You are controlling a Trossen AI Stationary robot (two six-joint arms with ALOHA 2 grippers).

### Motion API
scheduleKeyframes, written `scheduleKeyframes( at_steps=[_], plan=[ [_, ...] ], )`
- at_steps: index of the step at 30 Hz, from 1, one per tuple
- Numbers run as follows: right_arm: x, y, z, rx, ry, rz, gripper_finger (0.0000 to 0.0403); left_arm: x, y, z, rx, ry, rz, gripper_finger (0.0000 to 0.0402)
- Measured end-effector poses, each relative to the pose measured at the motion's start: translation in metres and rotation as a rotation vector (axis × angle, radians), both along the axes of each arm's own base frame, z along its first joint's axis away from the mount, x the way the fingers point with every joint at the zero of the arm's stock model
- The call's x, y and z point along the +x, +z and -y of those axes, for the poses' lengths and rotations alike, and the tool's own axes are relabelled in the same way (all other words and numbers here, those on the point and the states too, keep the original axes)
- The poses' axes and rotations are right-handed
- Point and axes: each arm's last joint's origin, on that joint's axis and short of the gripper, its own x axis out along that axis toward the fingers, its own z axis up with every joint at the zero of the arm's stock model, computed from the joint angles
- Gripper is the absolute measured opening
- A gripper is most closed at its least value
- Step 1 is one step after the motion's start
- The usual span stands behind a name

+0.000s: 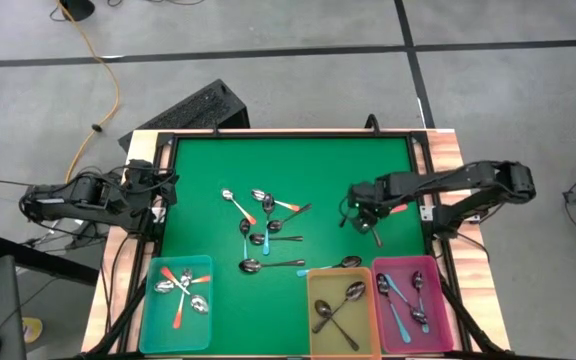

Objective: Sort silverware by color (type)
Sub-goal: Put the black spoon into the orange bin

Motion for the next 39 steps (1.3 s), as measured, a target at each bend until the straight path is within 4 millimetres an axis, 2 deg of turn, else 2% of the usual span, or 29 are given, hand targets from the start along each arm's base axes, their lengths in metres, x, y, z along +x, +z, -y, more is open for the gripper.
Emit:
scheduleKeyframes(
  at_steps=[3,7,10,19,27,33,39],
  plan=[
    [0.0,-0.001,-0.015,0.027,-0.009,0.005,0.0239,0.0,0.0,0.0,-0.001,0.001,0.002,0.0105],
    [-0.001,-0.004,-0.033,0.052,-0.026,0.009,0.0237,0.0,0.0,0.0,-0.003,0.012,0.011,0.0105],
    [-0.003,-0.008,-0.038,0.055,-0.052,0.011,0.0232,0.0,0.0,0.0,0.004,0.019,0.012,0.0105],
    [-0.012,-0.034,-0.035,0.05,-0.16,0.03,0.023,0.0,0.001,-0.001,0.011,0.029,0.02,0.0105],
    [-0.015,-0.042,-0.021,0.037,-0.172,0.03,0.023,0.005,0.005,0.0,0.025,0.015,0.074,0.0105],
    [-0.017,-0.053,-0.019,0.042,-0.179,0.068,0.0229,0.008,0.008,0.001,0.035,-0.033,0.079,0.0105],
    [-0.021,-0.054,-0.019,0.03,-0.18,0.042,0.0193,0.008,0.008,0.0,0.051,-0.016,0.079,0.0105]
  ],
)
